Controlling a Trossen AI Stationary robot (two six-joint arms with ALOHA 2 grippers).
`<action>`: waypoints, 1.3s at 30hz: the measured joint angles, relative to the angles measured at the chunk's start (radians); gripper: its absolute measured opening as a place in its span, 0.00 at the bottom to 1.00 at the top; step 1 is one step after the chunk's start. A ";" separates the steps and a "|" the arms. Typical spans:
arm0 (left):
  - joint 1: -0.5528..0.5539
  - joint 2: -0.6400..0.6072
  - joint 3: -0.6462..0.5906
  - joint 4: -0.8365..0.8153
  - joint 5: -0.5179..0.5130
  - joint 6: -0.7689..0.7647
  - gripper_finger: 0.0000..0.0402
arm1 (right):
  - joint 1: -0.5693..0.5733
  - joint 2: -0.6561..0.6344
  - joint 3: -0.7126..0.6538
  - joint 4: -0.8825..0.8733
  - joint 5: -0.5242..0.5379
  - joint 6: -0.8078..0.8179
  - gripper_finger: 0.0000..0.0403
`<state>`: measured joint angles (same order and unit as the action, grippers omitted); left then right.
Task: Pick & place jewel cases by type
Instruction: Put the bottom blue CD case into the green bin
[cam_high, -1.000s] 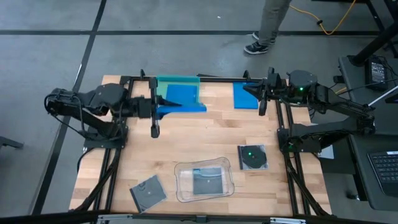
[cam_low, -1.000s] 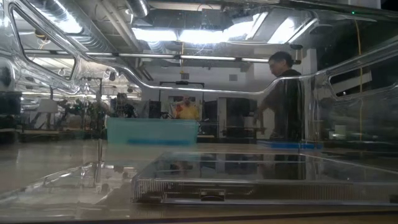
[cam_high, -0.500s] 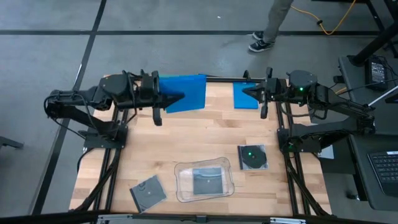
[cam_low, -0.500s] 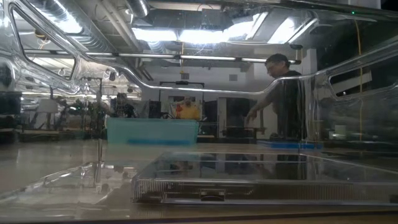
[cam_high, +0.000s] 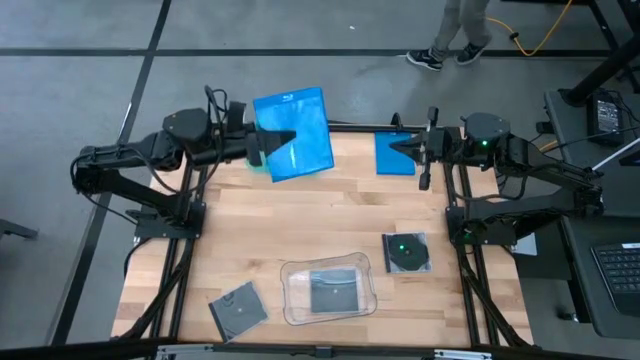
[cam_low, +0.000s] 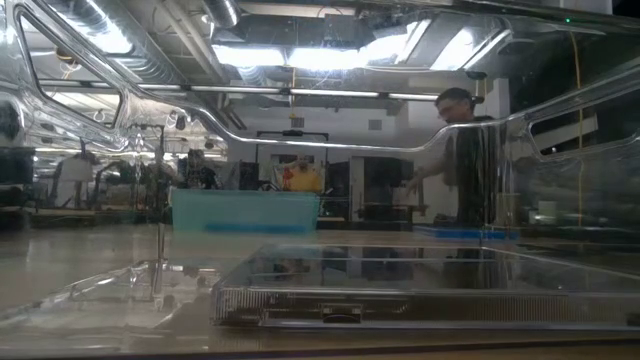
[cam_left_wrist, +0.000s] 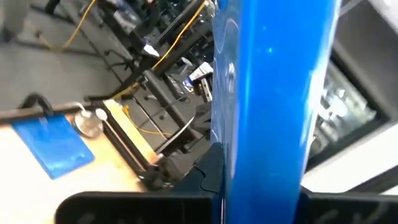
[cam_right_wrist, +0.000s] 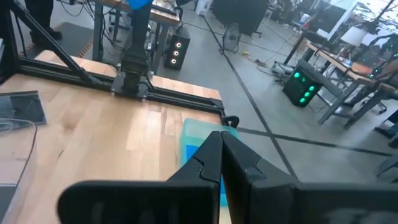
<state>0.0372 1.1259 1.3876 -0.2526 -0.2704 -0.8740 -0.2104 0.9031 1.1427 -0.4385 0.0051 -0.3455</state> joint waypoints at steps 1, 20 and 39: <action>0.005 0.000 0.000 -0.001 0.000 -0.042 0.02 | 0.000 0.000 0.000 0.000 0.000 -0.003 0.02; 0.109 0.000 0.000 -0.052 0.117 -0.047 0.03 | 0.000 0.002 0.000 0.002 0.001 -0.056 0.02; 0.112 0.124 -0.056 -0.267 0.384 0.282 0.03 | -0.034 0.348 0.455 -0.407 -0.221 -0.034 0.41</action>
<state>0.1493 1.2503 1.3319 -0.5194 0.1134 -0.5920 -0.2445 1.2507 1.5976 -0.8451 -0.2157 -0.3798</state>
